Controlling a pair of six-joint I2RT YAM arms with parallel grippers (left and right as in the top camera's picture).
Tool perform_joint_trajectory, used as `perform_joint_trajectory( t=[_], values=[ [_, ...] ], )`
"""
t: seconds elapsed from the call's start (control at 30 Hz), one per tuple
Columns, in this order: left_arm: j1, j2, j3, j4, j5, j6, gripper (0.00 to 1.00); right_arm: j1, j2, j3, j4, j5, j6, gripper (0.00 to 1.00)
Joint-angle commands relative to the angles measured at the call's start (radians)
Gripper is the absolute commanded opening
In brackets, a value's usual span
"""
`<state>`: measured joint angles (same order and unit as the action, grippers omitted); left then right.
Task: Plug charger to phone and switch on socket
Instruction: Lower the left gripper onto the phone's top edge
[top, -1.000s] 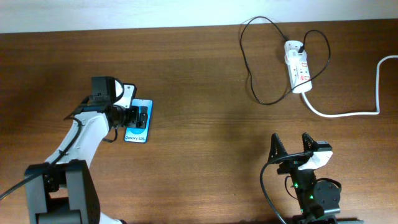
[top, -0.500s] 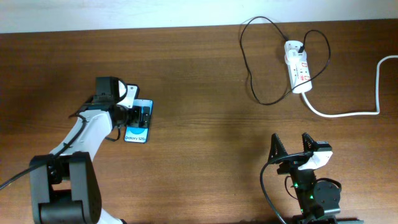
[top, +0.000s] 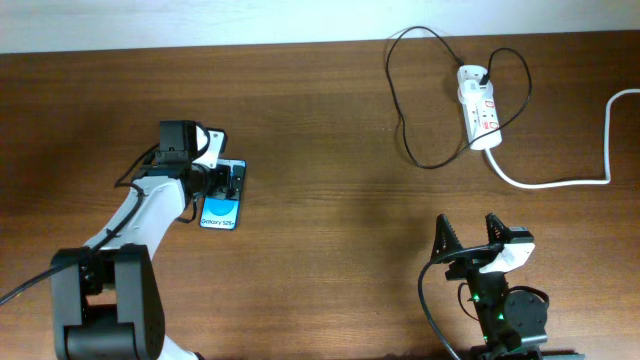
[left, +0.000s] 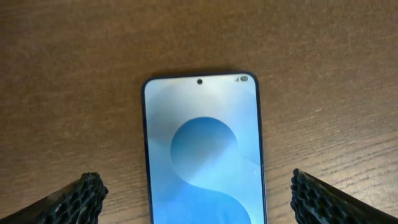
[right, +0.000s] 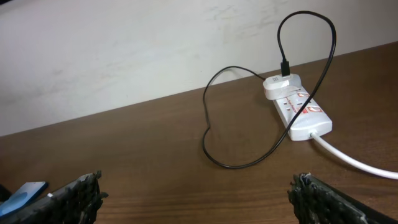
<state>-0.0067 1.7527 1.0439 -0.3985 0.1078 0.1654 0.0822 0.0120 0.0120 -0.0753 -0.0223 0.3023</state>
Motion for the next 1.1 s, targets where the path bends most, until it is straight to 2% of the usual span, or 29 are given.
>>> perform_joint_trajectory(
  t=[0.0,0.73,1.07],
  values=[
    [-0.002,0.016,0.02,0.014,-0.011,0.016,0.99,0.003,-0.006,-0.006,-0.004,0.008,-0.009,0.98],
    [-0.002,0.022,0.017,0.051,-0.011,0.016,0.99,0.003,-0.006,-0.006,-0.004,0.008,-0.01,0.98],
    [-0.002,0.129,0.017,0.075,-0.011,0.016,0.99,0.003,-0.006,-0.006,-0.004,0.008,-0.009,0.98]
  ],
)
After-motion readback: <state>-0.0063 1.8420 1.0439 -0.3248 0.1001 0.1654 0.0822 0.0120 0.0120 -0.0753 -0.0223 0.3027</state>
